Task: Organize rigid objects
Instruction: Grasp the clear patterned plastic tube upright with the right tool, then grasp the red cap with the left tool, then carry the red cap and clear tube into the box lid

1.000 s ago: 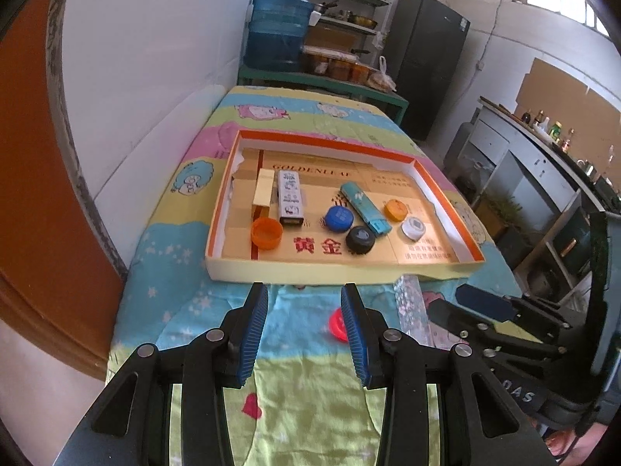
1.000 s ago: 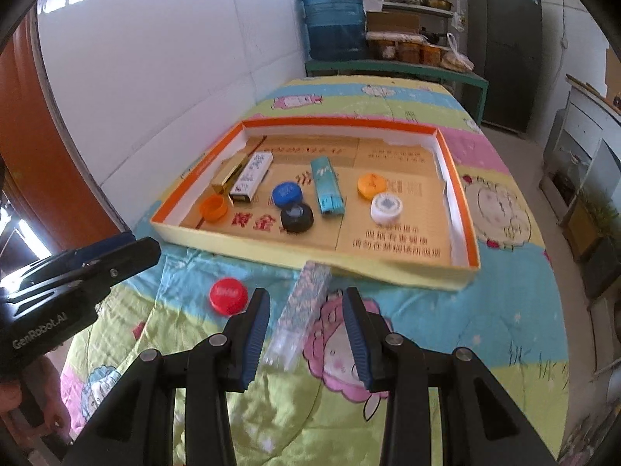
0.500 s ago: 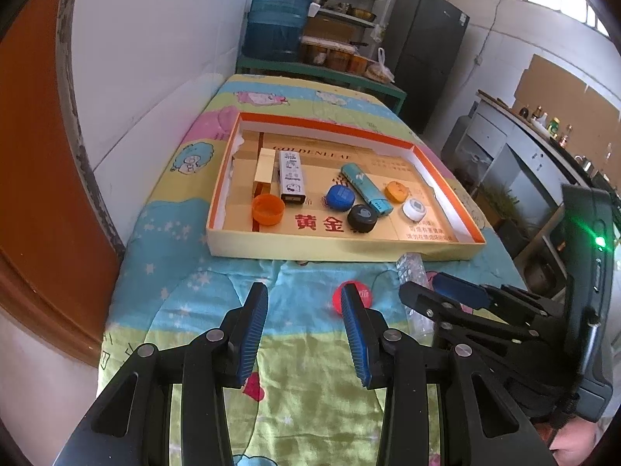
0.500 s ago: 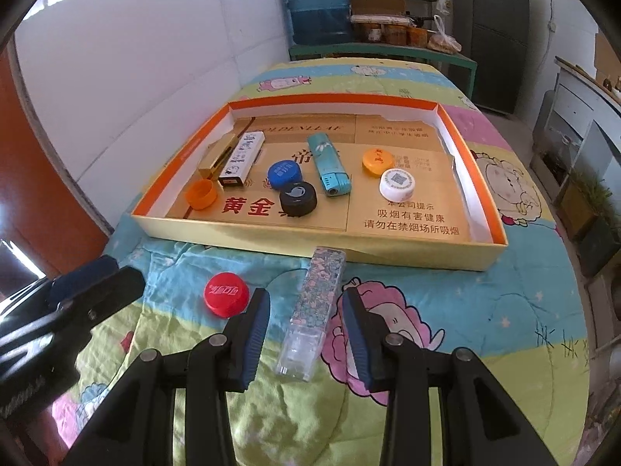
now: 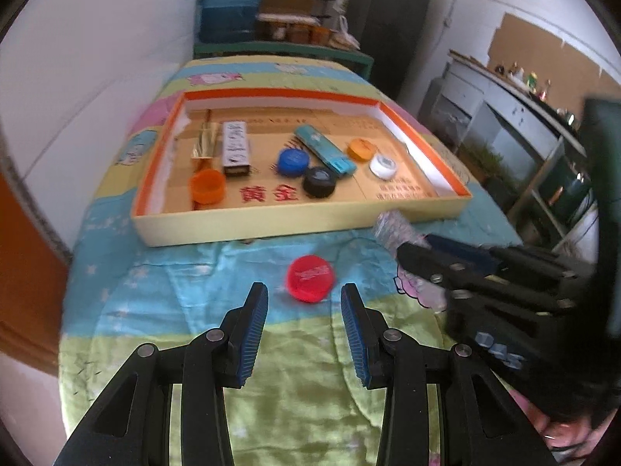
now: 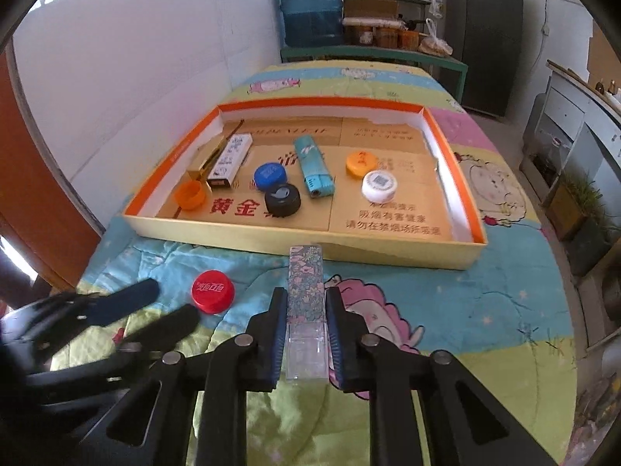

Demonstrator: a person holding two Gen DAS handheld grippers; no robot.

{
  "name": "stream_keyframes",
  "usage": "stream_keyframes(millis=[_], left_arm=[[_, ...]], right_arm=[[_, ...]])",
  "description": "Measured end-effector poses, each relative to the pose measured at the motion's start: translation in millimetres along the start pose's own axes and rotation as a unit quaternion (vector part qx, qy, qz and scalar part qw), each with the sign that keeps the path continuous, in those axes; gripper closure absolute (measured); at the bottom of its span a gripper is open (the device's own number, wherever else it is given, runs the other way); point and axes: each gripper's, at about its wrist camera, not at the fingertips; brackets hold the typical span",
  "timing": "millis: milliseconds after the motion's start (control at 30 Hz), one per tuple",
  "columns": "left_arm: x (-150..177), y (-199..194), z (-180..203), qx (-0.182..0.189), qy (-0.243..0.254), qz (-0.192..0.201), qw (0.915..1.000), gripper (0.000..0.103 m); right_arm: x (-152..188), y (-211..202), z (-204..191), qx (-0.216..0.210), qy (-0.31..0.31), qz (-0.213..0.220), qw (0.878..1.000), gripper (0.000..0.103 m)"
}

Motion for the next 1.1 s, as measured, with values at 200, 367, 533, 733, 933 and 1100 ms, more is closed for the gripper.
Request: stream_keyframes(millis=[200,367,533,733,933,1100], left_arm=[[-3.6,16.1,6.8,-0.024,0.007,-0.005,0.9997,0.063],[-7.4,25.0,8.5,-0.037,0.011,-0.005,0.9993,0.063],[-7.8,27.1,12.6,-0.049,0.018,0.0,0.9986,0.071],[-6.7,26.4,15.6,-0.054,0.023,0.003,0.9983,0.072],[-7.3,20.7,15.5,-0.043,0.022,0.009,0.9988,0.072],[-9.0,8.5,17.7,-0.034,0.02,0.021,0.999,0.072]], right_arm=[[2.0,-13.3,10.7,-0.008,0.005,0.009,1.0,0.083],[4.1,-17.2,19.0,-0.013,0.012,0.012,1.0,0.083],[5.1,-16.0,23.5,-0.018,0.017,0.011,1.0,0.083],[5.8,-14.3,27.1,-0.022,0.02,0.01,1.0,0.083],[5.6,-16.3,28.3,-0.024,0.02,0.015,0.999,0.083],[4.7,-22.4,29.0,-0.024,0.019,0.023,0.999,0.083]])
Point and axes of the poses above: each gripper's, at about its wrist camera, not at the fingertips, and y roughly the way its jaws point, z to its right, x to its underside, and after that the axes turned 6 degrees about -z, right-handed
